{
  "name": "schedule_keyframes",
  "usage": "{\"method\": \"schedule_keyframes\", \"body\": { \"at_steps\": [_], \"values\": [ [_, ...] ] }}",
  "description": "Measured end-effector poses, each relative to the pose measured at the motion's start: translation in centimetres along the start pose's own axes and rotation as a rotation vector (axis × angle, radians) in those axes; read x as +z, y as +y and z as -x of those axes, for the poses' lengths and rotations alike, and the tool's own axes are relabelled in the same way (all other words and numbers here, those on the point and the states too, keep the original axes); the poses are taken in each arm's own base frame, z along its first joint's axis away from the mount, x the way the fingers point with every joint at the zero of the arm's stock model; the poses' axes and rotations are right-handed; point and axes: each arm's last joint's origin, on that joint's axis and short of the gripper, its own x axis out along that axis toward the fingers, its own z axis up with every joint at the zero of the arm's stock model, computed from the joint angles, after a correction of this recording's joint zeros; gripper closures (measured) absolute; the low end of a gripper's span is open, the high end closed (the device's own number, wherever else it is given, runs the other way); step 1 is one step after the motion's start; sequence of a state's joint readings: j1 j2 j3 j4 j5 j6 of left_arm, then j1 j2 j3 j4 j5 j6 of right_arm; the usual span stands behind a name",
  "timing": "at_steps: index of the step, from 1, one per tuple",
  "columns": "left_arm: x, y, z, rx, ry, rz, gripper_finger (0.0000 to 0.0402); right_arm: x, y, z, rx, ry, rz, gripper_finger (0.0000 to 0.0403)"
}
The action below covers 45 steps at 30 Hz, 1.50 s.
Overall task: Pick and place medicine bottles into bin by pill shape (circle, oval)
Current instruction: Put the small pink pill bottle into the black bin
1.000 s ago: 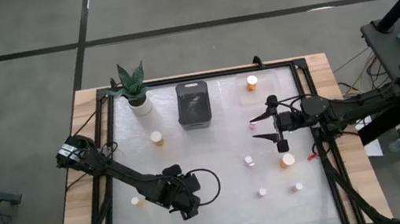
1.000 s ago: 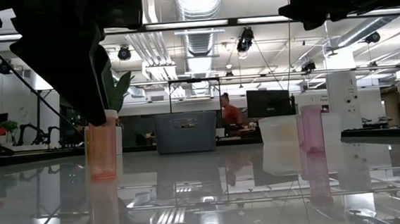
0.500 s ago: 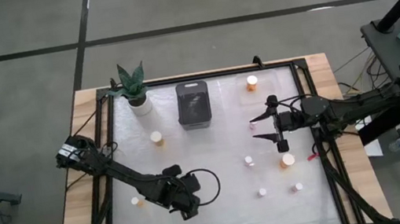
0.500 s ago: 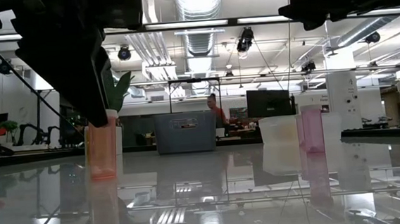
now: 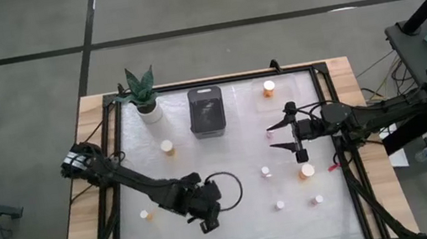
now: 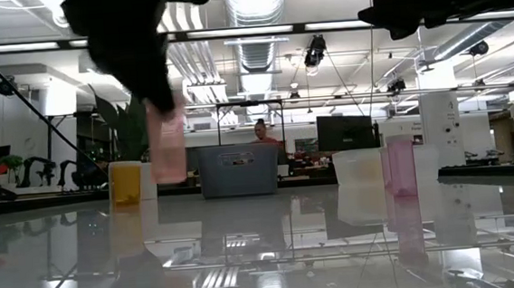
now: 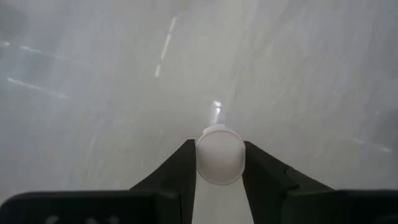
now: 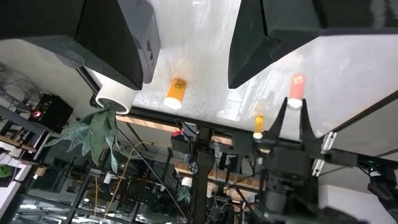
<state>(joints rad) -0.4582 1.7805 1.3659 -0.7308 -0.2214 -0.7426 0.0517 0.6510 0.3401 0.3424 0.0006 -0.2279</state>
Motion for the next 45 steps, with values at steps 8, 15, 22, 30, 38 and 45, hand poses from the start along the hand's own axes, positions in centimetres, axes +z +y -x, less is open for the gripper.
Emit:
{"method": "schedule_keyframes", "body": {
  "at_steps": [8, 15, 22, 30, 38, 45],
  "values": [
    [4.9, 2.3, 2.4, -0.04, -0.006, 0.021, 0.0312, 0.0, 0.0, 0.0, 0.0, 0.001, 0.0, 0.0175],
    [9.0, 5.8, 4.4, -0.004, -0.065, -0.025, 0.0311, 0.0, 0.0, 0.0, 0.0, 0.001, 0.003, 0.0175],
    [11.7, 10.4, 4.7, 0.054, -0.094, -0.055, 0.0311, 0.0, 0.0, 0.0, 0.0, 0.002, 0.006, 0.0175],
    [13.7, 17.1, 4.7, 0.154, -0.094, -0.043, 0.0311, 0.0, 0.0, 0.0, 0.0, 0.002, 0.008, 0.0175],
    [14.9, 24.0, 4.8, 0.242, -0.136, 0.084, 0.0311, 0.0, 0.0, 0.0, 0.0, 0.003, 0.009, 0.0175],
    [15.5, 28.1, 3.2, 0.295, -0.165, 0.082, 0.0311, -0.2, 0.0, 0.0, 0.005, 0.022, 0.009, 0.0175]
  ]
}}
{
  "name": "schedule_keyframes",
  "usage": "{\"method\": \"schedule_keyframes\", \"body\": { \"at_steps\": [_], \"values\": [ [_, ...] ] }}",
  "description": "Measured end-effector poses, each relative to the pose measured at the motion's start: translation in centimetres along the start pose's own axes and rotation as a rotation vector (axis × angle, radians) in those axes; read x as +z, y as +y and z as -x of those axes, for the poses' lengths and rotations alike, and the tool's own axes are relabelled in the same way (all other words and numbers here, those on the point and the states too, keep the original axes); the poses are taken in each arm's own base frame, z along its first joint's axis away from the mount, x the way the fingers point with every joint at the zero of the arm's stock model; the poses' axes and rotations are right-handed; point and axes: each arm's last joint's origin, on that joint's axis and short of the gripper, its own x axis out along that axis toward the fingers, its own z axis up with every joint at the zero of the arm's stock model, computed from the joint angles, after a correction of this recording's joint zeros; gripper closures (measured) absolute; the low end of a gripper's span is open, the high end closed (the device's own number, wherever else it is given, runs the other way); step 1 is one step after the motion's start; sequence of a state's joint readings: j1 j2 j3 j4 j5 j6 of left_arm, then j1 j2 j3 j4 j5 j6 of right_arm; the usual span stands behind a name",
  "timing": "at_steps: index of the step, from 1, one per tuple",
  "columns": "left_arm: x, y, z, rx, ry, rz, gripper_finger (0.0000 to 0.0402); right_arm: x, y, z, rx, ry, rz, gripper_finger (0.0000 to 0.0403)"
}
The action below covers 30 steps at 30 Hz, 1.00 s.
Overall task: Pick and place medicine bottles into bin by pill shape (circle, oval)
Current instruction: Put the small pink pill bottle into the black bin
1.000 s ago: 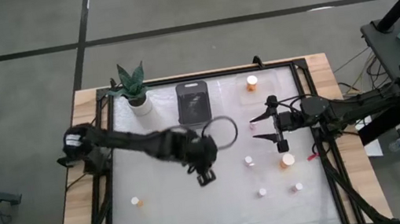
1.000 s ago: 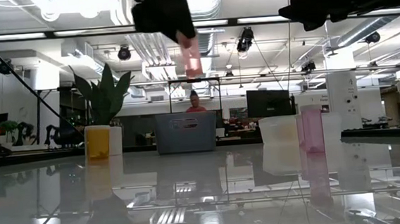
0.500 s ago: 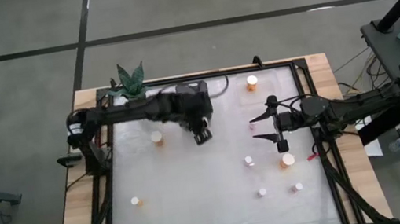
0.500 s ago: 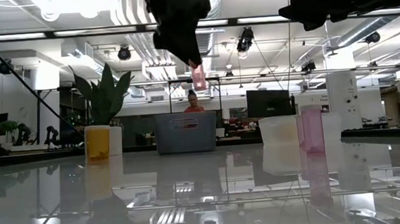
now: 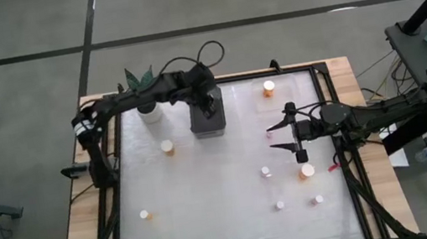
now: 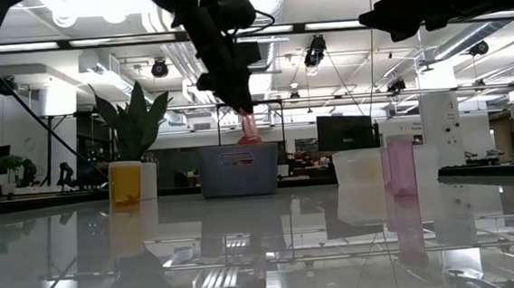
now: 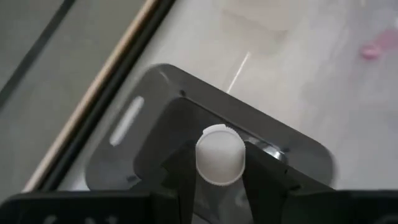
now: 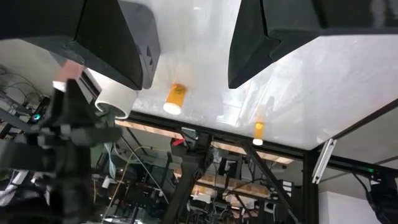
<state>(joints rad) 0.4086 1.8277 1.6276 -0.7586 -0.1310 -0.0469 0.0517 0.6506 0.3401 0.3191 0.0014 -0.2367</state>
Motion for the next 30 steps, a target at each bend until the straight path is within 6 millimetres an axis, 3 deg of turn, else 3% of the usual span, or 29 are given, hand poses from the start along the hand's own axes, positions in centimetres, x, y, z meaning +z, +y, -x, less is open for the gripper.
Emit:
{"method": "schedule_keyframes", "body": {
  "at_steps": [9, 15, 30],
  "values": [
    [-0.1, 2.1, -4.4, 0.034, 0.033, -0.016, 0.0311, 0.0, 0.0, 0.0, -0.001, 0.001, 0.003, 0.0175],
    [-0.7, 2.4, -6.8, 0.039, 0.081, -0.049, 0.0311, -0.1, 0.0, 0.0, 0.0, 0.008, 0.009, 0.0175],
    [-0.8, 2.6, -8.0, 0.04, 0.083, -0.13, 0.0311, -0.2, 0.0, 0.0, -0.021, 0.023, 0.009, 0.0175]
  ]
}}
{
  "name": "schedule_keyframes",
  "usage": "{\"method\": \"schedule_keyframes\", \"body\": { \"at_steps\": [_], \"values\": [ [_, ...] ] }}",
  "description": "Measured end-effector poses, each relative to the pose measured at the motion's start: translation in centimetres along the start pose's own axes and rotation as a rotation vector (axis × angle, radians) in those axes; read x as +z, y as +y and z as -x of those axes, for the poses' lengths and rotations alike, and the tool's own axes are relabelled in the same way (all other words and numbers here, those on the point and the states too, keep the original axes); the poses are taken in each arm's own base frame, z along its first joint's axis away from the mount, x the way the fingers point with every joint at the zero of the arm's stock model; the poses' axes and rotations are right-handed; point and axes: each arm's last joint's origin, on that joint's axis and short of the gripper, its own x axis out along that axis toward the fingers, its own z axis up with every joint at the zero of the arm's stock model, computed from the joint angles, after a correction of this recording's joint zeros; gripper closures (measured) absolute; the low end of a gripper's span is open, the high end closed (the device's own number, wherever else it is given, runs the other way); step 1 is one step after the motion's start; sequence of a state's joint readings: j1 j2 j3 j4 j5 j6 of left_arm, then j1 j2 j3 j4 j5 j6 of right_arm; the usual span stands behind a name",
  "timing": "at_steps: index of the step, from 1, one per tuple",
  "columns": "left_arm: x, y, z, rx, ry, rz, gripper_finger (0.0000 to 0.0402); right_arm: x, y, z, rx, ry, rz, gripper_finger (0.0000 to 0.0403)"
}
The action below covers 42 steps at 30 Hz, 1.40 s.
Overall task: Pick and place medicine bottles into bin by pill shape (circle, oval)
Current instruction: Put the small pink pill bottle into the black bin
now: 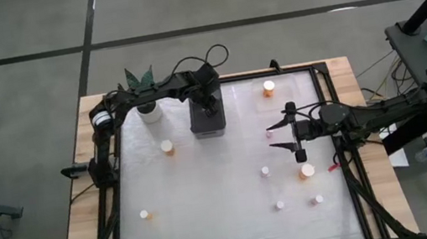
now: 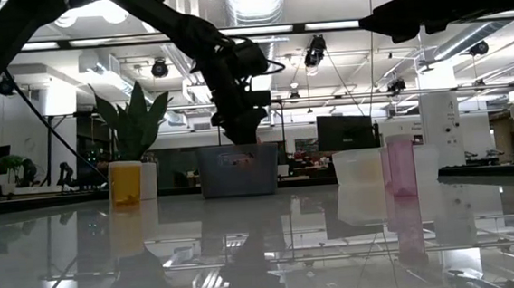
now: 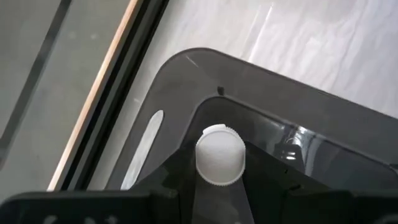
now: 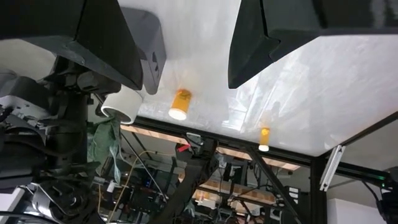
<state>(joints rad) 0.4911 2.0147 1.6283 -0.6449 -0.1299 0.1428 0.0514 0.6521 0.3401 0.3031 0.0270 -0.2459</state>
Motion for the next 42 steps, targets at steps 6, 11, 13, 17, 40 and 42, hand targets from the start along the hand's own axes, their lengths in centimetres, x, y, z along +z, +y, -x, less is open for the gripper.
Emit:
{"method": "schedule_keyframes", "body": {
  "at_steps": [6, 11, 13, 17, 40, 42],
  "values": [
    [-0.7, 0.1, 0.0, -0.01, 0.073, -0.028, 0.0311, 0.0, 0.0, 0.0, 0.0, 0.005, -0.001, 0.0175],
    [-1.0, 0.2, -0.1, -0.01, 0.09, -0.024, 0.0311, -0.1, 0.0, 0.0, 0.003, 0.013, -0.007, 0.0175],
    [-1.0, 0.3, -0.1, -0.008, 0.089, -0.008, 0.0311, -0.1, 0.0, 0.0, 0.002, 0.013, -0.011, 0.0175],
    [-1.3, 0.8, -0.4, 0.001, 0.099, 0.097, 0.0311, -0.1, 0.0, 0.0, 0.003, 0.015, -0.01, 0.0175],
    [-1.6, 2.0, -0.6, 0.02, 0.098, 0.207, 0.0301, -0.3, 0.1, 0.0, 0.008, 0.036, -0.017, 0.0175],
    [-1.6, 2.0, -0.6, 0.02, 0.098, 0.224, 0.0289, -0.3, 0.1, 0.0, 0.008, 0.036, -0.017, 0.0175]
  ]
}}
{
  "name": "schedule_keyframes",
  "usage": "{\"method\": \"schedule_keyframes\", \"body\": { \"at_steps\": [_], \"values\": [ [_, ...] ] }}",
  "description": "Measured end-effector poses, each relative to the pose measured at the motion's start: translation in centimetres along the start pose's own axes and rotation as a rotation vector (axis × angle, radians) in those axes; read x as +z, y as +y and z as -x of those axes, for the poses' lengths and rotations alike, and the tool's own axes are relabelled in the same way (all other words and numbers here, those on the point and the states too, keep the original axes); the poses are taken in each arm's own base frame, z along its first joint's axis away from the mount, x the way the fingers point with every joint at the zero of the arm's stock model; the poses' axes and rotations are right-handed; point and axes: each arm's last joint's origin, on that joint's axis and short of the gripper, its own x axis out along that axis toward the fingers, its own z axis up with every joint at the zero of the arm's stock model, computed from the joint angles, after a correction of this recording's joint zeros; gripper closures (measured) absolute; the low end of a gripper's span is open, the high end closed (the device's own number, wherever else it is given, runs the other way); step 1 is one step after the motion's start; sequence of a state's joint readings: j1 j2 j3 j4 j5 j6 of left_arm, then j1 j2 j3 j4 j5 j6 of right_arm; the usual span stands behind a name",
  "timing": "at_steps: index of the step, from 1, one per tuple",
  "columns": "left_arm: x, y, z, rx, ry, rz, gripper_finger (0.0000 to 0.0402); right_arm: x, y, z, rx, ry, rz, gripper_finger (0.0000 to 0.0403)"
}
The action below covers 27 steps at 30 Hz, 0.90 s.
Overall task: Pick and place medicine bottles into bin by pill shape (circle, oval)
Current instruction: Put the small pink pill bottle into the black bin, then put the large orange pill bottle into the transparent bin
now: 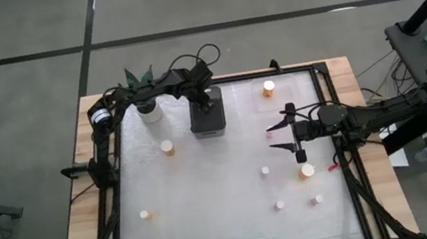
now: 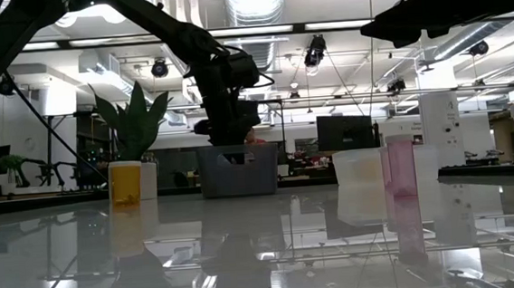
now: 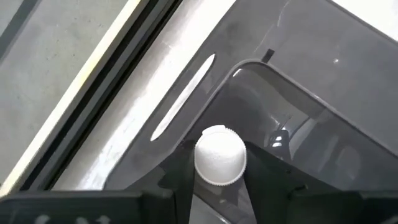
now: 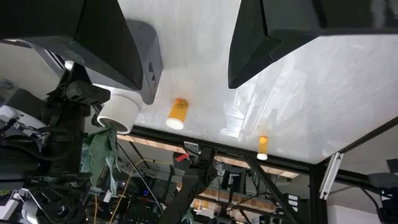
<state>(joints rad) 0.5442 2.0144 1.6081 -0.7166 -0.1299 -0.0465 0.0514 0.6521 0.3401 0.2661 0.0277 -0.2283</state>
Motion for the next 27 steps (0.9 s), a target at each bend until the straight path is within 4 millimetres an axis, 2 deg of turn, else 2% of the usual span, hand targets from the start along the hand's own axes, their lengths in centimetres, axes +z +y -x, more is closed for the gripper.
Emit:
{"method": "schedule_keyframes", "body": {
  "at_steps": [6, 11, 15, 21, 27],
  "values": [
    [0.0, 0.0, 0.0, 0.001, 0.001, 0.0, 0.0256, 0.0, 0.0, 0.0, 0.0, 0.0, 0.0, 0.0175],
    [-0.1, 0.0, 0.1, 0.006, 0.004, 0.0, 0.0251, 0.0, 0.0, 0.0, 0.0, 0.0, 0.0, 0.0175],
    [0.0, 0.2, 1.0, 0.011, 0.009, -0.008, 0.0251, 0.0, 0.0, 0.0, 0.0, 0.0, 0.0, 0.0175],
    [0.1, 0.4, 3.7, 0.014, -0.019, -0.002, 0.025, 0.0, 0.0, 0.0, 0.0, 0.001, 0.0, 0.0174],
    [-0.2, -0.5, 9.1, -0.012, -0.115, 0.029, 0.025, 0.0, 0.0, 0.0, -0.001, -0.003, -0.009, 0.0175]
  ]
}}
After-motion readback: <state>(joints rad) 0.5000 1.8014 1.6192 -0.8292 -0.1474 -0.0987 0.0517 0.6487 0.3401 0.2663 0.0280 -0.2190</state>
